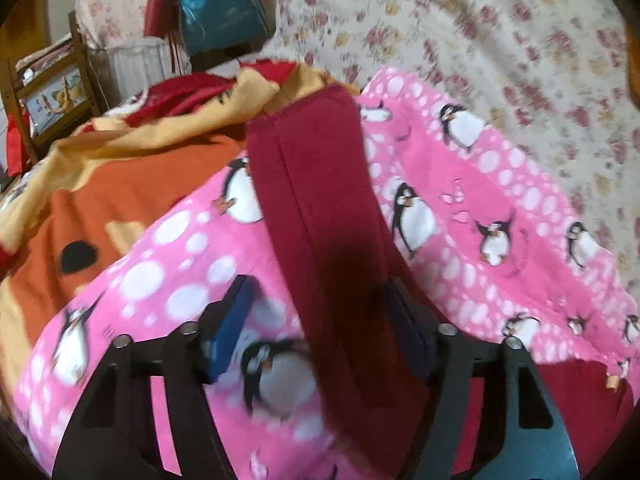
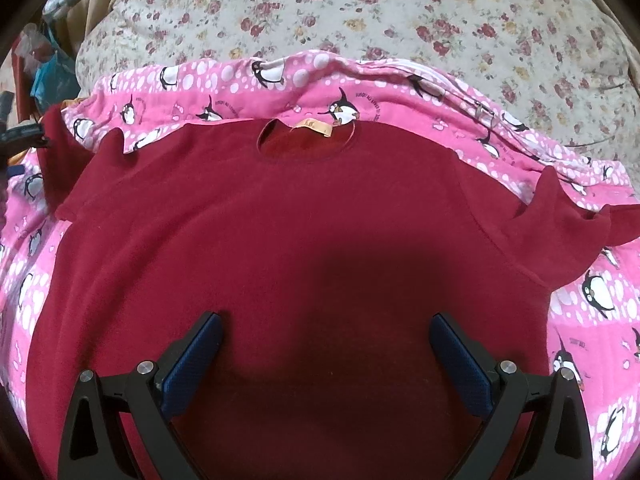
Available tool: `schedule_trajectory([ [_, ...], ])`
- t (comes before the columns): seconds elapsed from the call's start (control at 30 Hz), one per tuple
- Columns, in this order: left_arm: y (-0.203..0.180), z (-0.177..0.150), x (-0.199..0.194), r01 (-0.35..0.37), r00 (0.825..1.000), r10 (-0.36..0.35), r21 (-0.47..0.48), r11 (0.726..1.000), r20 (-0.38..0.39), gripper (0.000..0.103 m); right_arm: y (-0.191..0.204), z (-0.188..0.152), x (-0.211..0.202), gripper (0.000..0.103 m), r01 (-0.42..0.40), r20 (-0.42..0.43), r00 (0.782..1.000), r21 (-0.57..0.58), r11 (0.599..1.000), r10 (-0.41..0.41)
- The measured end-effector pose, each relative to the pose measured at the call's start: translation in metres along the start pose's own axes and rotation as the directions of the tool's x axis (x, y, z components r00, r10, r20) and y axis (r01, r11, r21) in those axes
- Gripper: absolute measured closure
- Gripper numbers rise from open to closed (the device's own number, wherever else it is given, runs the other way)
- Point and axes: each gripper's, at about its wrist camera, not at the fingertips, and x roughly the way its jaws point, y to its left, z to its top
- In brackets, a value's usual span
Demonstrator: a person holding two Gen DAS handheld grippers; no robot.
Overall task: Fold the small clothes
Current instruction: 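Grasp the shirt side and sleeve with the left gripper, fold it inward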
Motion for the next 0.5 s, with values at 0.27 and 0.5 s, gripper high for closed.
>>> schedule_trajectory([
  [0.27, 0.004, 0.009, -0.015, 0.167, 0.986, -0.167, -0.025, 0.986, -0.001, 0.092, -0.003, 0.003, 0.001, 0.000, -0.025, -0.003, 1.000, 0.015, 1.000, 0.025],
  [0.5, -0.064, -0.025, -0.116, 0.397, 0.912, -0.408, 0.181, 0.900, 0.031, 0.093, -0.029, 0.017, -0.034, 0.000, -0.059, 0.125, 0.991, 0.121, 0.991, 0.043],
])
